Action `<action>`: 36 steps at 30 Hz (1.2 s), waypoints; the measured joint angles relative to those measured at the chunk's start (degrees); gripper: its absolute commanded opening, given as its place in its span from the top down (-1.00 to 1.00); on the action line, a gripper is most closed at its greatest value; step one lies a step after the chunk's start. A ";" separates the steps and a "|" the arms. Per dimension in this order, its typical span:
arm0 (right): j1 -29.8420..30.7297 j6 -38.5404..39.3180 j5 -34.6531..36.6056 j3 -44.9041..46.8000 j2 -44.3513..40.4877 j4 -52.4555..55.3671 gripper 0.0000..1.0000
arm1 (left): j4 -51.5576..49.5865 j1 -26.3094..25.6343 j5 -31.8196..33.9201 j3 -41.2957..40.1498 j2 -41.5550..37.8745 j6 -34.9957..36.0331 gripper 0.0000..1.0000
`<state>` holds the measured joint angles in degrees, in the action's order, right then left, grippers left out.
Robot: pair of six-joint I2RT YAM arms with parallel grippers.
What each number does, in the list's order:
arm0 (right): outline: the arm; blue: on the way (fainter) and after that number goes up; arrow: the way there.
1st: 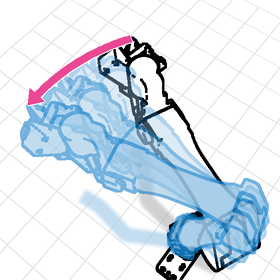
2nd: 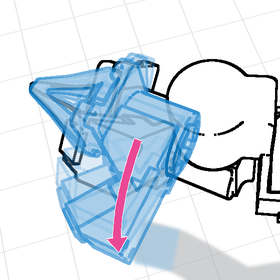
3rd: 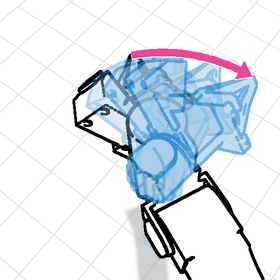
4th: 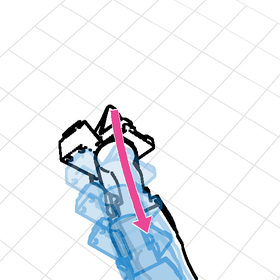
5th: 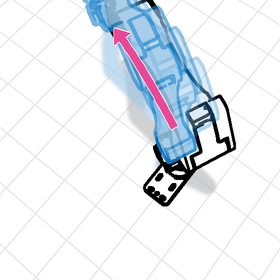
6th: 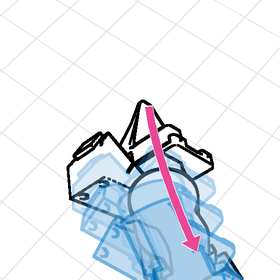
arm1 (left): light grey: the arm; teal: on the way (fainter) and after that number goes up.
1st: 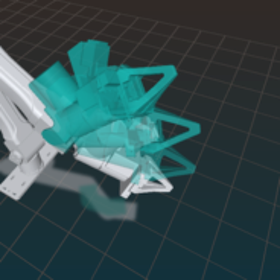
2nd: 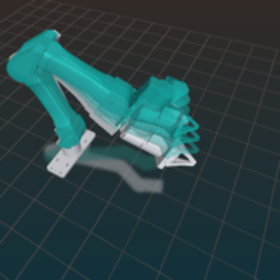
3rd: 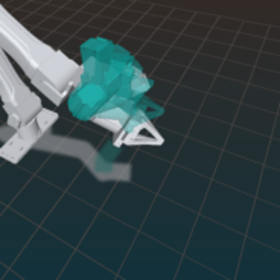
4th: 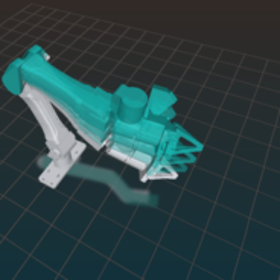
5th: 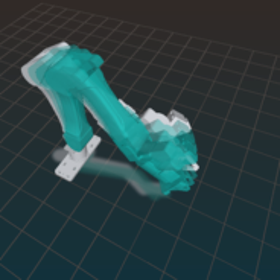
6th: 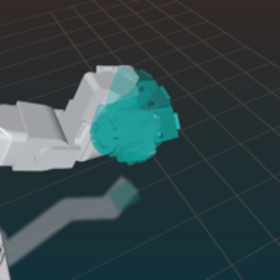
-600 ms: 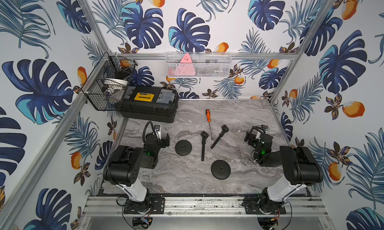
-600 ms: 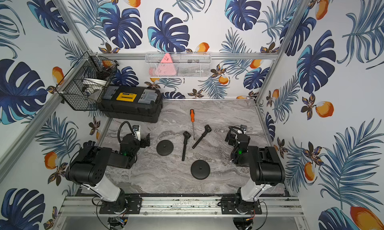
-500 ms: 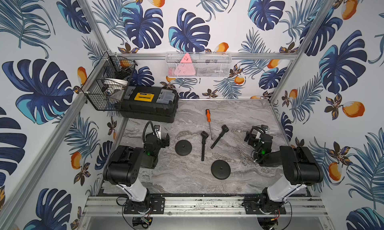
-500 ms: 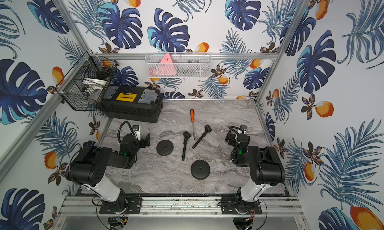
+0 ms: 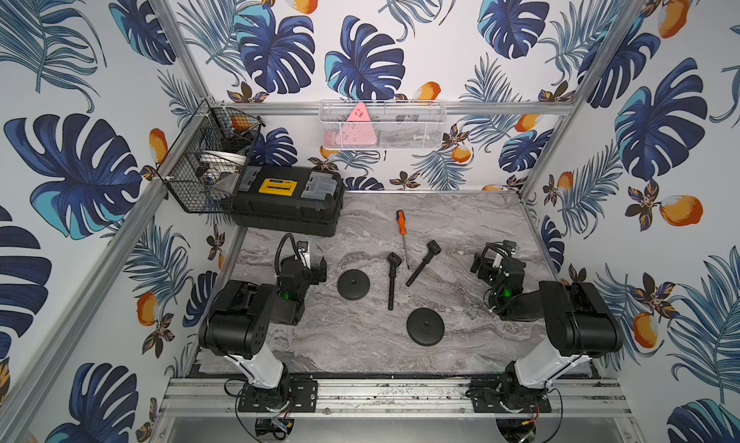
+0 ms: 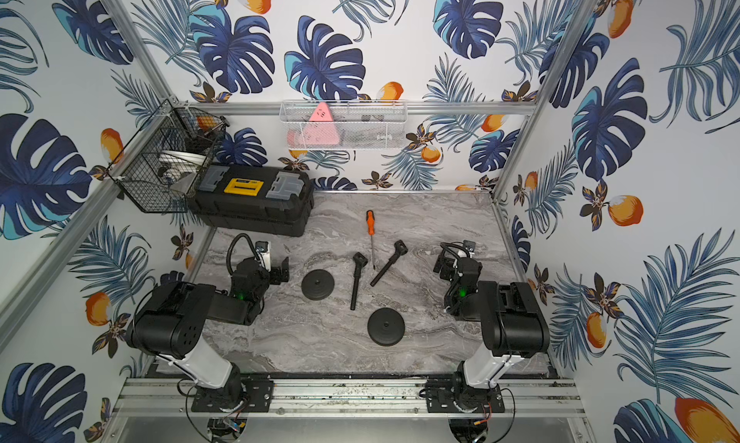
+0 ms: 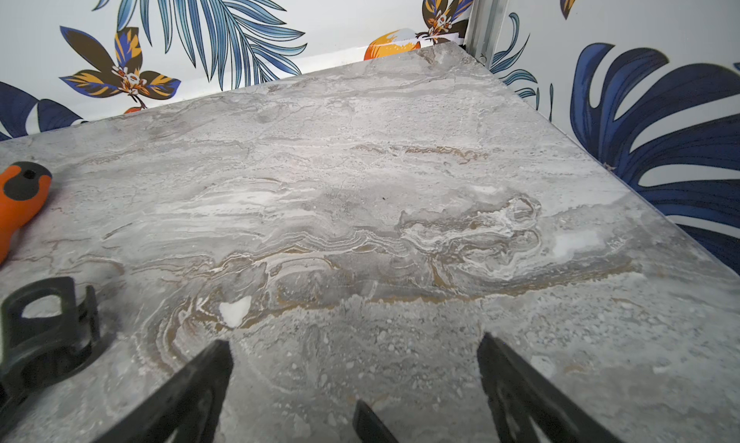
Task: Assemble a microphone stand
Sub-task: Pick up the microphone stand pole from the center of the board.
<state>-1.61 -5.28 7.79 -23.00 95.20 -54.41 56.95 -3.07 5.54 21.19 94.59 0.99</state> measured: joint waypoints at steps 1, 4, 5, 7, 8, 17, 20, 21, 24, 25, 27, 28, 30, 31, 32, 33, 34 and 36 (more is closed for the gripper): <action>0.00 0.00 0.00 0.00 0.00 0.00 -0.99 | 0.00 0.00 0.00 0.00 0.00 0.00 -0.99; 0.00 -0.02 0.00 0.00 0.00 0.00 -0.99 | 0.00 0.00 0.00 0.00 0.00 0.00 -0.99; 0.00 -0.02 0.00 0.00 0.00 0.00 -0.99 | 0.00 0.00 0.02 0.00 0.00 0.00 -0.99; 0.00 -0.02 0.00 0.00 0.00 0.00 -0.99 | 0.00 0.00 0.02 0.02 0.00 0.00 -0.98; 0.00 -0.02 0.00 0.00 0.02 0.00 -0.99 | -0.07 0.00 0.02 0.09 0.00 0.00 -0.99; 1.95 -0.02 4.52 -0.87 -6.97 5.77 -0.91 | -8.63 -2.34 1.86 2.43 -7.45 0.42 -0.79; 5.11 -0.37 9.05 -6.78 -15.32 16.17 -0.87 | -12.50 -6.27 5.20 4.39 -17.70 0.59 -0.68; 5.92 -1.36 9.90 -8.98 -17.44 19.26 -0.80 | -13.38 -7.80 5.90 4.74 -20.50 0.57 -0.67; 6.99 -5.03 8.98 -13.70 -22.01 28.17 -0.67 | -19.34 -12.92 7.43 7.50 -26.95 -1.88 -0.61; 7.50 -6.56 8.04 -14.62 -22.91 31.65 -0.65 | -21.59 -14.23 7.43 8.92 -27.96 -3.50 -0.63; 9.07 -9.33 4.28 -15.91 -24.24 38.49 -0.60 | -25.24 -16.61 7.45 11.34 -28.50 -7.39 -0.63; 10.10 -10.80 1.62 -16.41 -24.81 41.35 -0.59 | -27.10 -18.10 6.84 12.26 -28.22 -9.03 -0.63; 12.28 -13.73 -2.64 -17.59 -25.57 46.49 -0.57 | -30.25 -21.03 4.39 13.09 -27.50 -11.45 -0.60; 13.31 -15.34 -4.96 -18.45 -25.59 48.94 -0.51 | -31.74 -22.60 2.08 13.18 -27.08 -12.74 -0.58; 14.21 -16.85 -7.91 -19.47 -25.22 51.49 -0.41 | -32.65 -23.82 0.09 13.18 -26.67 -13.94 -0.55; 14.78 -17.86 -10.47 -20.33 -24.63 53.31 -0.40 | -33.24 -24.52 -1.46 13.18 -26.34 -15.13 -0.53; 15.50 -18.99 -13.55 -21.31 -23.76 55.43 -0.40 | -33.66 -25.27 -3.23 13.18 -25.88 -16.59 -0.52; 17.03 -21.20 -16.50 -21.94 -22.86 58.73 -0.40 | -34.10 -27.23 -5.64 13.07 -24.76 -19.37 -0.49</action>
<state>15.42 -26.48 -8.71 -44.95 72.34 4.32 22.85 -30.30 -0.10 34.26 69.82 -18.37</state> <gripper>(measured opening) 0.695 0.758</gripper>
